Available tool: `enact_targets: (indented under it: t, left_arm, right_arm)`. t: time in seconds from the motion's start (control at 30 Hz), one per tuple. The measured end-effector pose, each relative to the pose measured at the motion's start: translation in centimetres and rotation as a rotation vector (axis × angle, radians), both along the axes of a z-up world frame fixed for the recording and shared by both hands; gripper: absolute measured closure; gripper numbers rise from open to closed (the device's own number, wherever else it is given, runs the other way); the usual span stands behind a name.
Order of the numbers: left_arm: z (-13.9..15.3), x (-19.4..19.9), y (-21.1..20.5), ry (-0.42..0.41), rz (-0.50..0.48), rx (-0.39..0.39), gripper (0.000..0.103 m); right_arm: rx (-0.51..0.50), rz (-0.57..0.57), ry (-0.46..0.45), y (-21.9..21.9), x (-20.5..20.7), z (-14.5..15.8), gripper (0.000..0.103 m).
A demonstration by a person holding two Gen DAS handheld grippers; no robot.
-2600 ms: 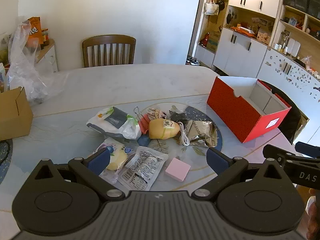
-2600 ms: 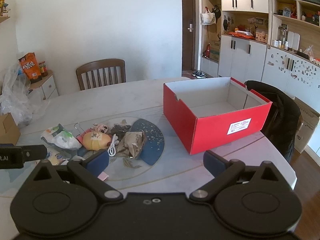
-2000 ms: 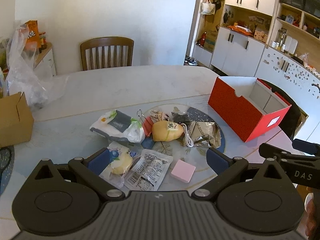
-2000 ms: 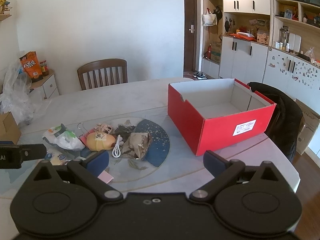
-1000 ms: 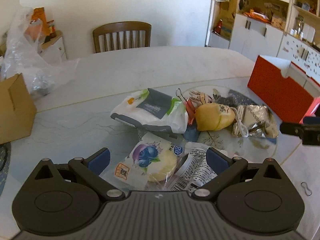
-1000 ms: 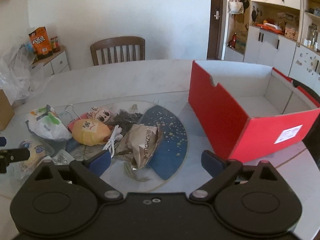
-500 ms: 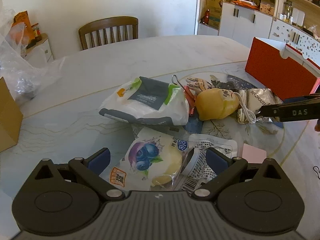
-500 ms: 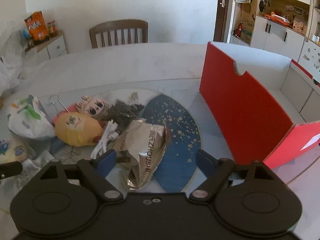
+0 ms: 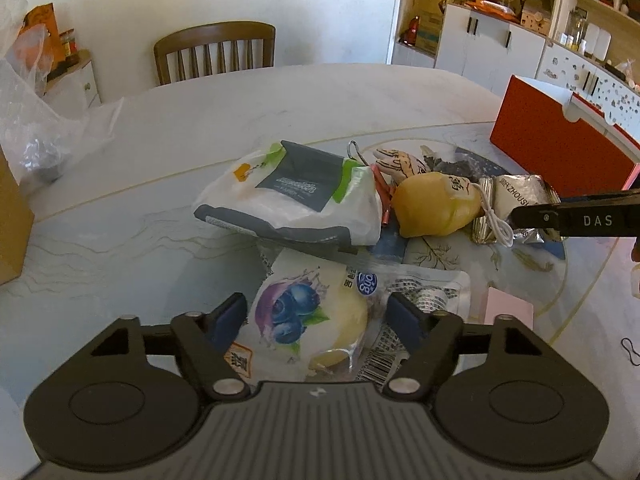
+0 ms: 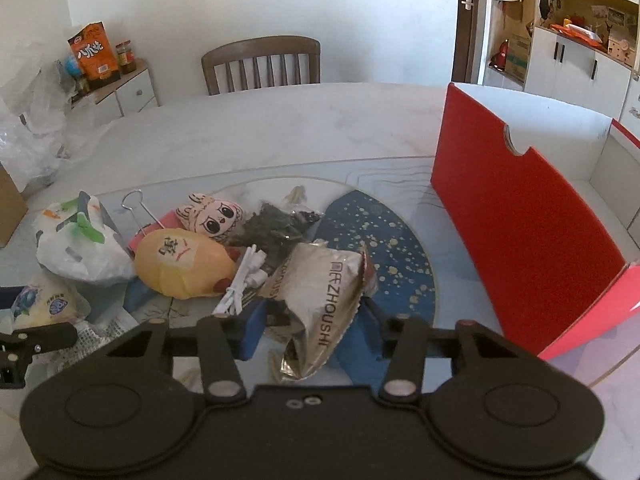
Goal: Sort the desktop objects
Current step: 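Grasp the blueberry bread bag with left tool while right tool grasps silver foil bag, then carry both bags over the red shoebox with both tools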
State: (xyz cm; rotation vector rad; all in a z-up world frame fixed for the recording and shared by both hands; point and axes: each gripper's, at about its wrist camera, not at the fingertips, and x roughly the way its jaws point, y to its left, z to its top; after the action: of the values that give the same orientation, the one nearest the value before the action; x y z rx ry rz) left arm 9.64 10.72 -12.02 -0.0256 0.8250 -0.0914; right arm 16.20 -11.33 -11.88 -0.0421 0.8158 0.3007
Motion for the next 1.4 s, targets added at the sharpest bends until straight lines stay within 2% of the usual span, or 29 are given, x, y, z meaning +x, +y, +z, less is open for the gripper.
enact_targets:
  t: [0.23, 0.37, 0.93, 1.27, 1.4]
  left_arm:
    - [0.3, -0.3, 0.4, -0.010, 0.015, -0.025, 0.049]
    - [0.5, -0.5, 0.6, -0.011, 0.040, -0.009, 0.052]
    - [4.2, -3.7, -0.9, -0.038, 0.103, -0.064, 0.053]
    - [6.7, -4.4, -3.6, -0.053, 0.079, -0.111, 0.053]
    - [7.8, -4.1, -5.5, -0.068, 0.057, -0.105, 0.053]
  right_arm:
    - [0.031, 0.002, 0.001, -0.9, -0.1, 0.4, 0.072]
    - [0.042, -0.024, 0.008, -1.4, -0.1, 0.6, 0.074]
    - [0.097, -0.071, -0.010, -4.6, -3.3, 2.3, 0.075]
    - [0.156, -0.081, -0.031, -7.4, -6.1, 4.7, 0.075]
    - [0.168, -0.092, -0.049, -8.4, -6.6, 5.9, 0.075]
